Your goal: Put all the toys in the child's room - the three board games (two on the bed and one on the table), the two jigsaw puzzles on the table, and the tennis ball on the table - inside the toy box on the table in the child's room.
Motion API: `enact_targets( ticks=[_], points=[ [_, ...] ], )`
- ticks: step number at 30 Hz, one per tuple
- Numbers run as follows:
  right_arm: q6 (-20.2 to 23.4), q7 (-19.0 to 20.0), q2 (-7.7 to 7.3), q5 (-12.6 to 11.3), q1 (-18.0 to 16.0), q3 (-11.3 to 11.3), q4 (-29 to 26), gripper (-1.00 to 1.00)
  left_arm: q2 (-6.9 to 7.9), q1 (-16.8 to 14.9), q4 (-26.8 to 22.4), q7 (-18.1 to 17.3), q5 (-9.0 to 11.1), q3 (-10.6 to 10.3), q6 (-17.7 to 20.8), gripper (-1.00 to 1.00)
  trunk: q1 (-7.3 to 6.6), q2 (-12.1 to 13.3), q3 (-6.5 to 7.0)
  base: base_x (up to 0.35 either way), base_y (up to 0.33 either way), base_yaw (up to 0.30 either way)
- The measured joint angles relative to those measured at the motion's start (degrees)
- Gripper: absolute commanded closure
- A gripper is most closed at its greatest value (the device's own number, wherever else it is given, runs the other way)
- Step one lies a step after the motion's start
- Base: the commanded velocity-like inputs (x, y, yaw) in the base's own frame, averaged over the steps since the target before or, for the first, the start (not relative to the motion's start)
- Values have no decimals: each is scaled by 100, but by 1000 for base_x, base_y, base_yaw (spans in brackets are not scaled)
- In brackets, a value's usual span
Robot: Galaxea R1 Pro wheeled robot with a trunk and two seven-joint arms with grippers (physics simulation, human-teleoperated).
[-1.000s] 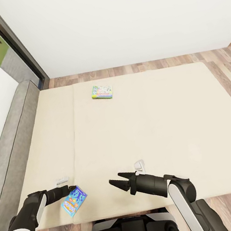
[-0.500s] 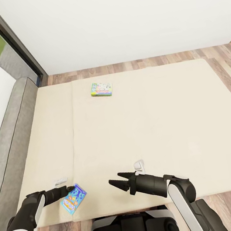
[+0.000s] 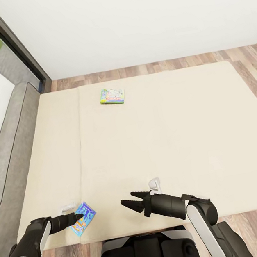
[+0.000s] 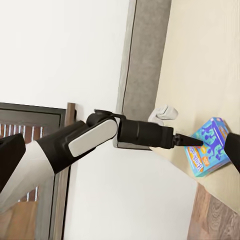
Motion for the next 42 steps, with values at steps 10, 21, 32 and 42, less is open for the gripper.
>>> enact_targets(
  ticks=[10, 21, 32, 42],
  points=[
    [-8, 0, 0, 0, 0, 1, 0, -100, -8, -1, 69, 14, -233, -8, 2, -100, 0, 0, -93, 0, 0, 0],
    [-6, 13, -21, 0, 0, -14, 0, -100, 2, -9, 94, -6, -428, -11, -266, -100, -5, -4, -179, 0, 0, 0],
    [-9, 21, -27, -1, 0, -18, 0, -100, -9, 0, 84, 13, -283, -11, -546, -100, 0, 0, -190, 0, 0, 0],
    [-10, 26, -20, 0, 0, -10, 0, -100, -9, -1, 84, 14, -288, -19, -584, -100, 0, 0, -190, 0, 0, 0]
  ],
)
